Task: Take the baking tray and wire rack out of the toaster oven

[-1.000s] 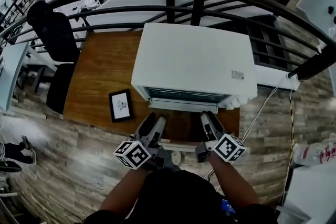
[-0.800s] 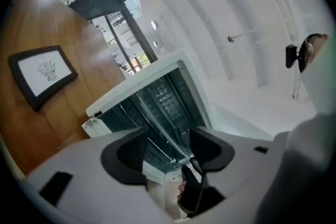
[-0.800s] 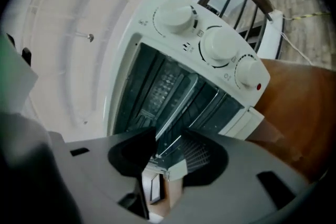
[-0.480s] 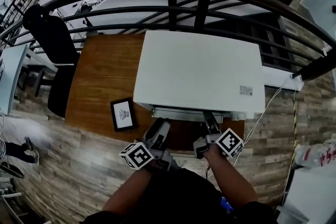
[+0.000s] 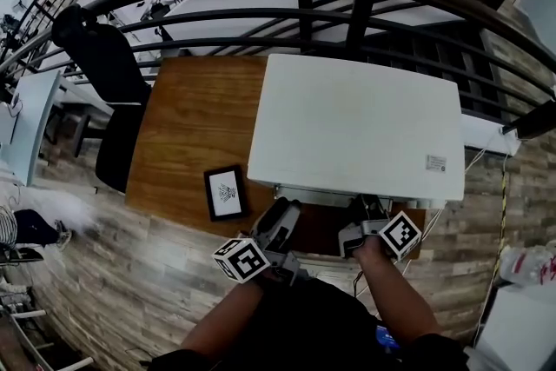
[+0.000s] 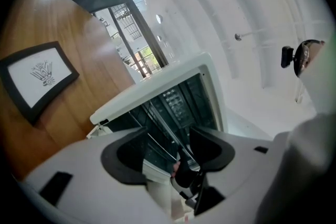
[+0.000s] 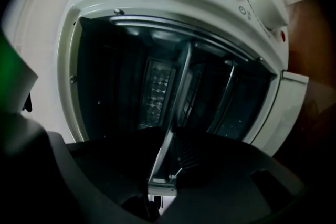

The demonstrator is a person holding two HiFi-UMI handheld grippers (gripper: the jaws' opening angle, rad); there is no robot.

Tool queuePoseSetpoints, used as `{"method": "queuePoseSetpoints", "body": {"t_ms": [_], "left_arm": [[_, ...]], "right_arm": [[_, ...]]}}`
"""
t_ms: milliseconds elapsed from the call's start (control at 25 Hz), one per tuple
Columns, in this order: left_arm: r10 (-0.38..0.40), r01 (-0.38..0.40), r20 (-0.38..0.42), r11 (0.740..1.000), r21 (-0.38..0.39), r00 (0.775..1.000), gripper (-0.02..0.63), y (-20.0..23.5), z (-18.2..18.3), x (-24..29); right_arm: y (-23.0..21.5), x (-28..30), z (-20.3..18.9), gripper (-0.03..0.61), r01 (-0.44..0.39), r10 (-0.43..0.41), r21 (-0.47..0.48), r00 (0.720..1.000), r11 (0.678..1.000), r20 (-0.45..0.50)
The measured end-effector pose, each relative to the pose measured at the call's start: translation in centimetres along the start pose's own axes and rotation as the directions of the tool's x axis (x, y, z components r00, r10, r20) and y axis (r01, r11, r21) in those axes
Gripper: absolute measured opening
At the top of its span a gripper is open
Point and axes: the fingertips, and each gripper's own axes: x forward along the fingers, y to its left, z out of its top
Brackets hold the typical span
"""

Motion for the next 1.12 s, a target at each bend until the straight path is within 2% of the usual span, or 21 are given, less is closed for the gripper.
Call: {"method": "queuePoseSetpoints", "body": {"t_ms": [280, 600, 680, 760, 880, 960, 1080, 1120], "left_arm": [[-0.024, 0.024, -0.015, 0.999, -0.024, 1.0, 0.256, 0.0, -0.3, 0.6], [-0.047, 0.047, 0.004, 0.992, -0.114, 0.999, 0.258, 0.4, -1.0, 1.5], [-0.022, 0.021, -0.004, 0.99, -0.141, 1.0, 0.259, 0.7, -2.0, 1.8], [0.011, -0.013, -0.009, 0.979, -0.205, 1.0, 0.259, 0.8, -3.4, 2.0], [-0.052, 0.065, 0.045, 0.935, -0.348, 0.998, 0.258, -0.5, -4.3, 3.0], [-0.077, 0.096, 0.067, 0.923, -0.372, 0.995, 0.258, -0.7, -4.4, 3.6], [-0.093, 0.116, 0.081, 0.929, -0.351, 0.992, 0.256, -0.8, -4.4, 4.6], [-0.102, 0.129, 0.092, 0.919, -0.371, 0.99, 0.256, -1.2, -4.6, 4.9]], "right_arm": [[0.3, -1.3, -0.8, 0.074, -0.019, 0.02, 0.034, 1.0, 0.999, -0.011], [0.3, -4.6, -3.3, 0.063, -0.027, 0.03, 0.05, 0.998, 0.998, -0.064], [0.2, -5.2, -3.6, 0.057, -0.029, 0.034, 0.06, 0.997, 0.998, -0.074], [0.4, -6.0, -3.6, 0.043, -0.036, 0.041, 0.062, 0.996, 0.997, -0.084], [0.4, -6.7, -4.0, 0.032, -0.037, 0.043, 0.057, 0.994, 0.998, -0.101], [0.5, -7.1, -4.5, 0.031, -0.037, 0.044, 0.063, 0.993, 0.997, -0.113], [0.6, -7.6, -5.0, 0.031, -0.033, 0.041, 0.061, 0.99, 0.998, -0.133], [0.6, -7.9, -5.2, 0.031, -0.032, 0.04, 0.062, 0.989, 0.998, -0.14]]}}
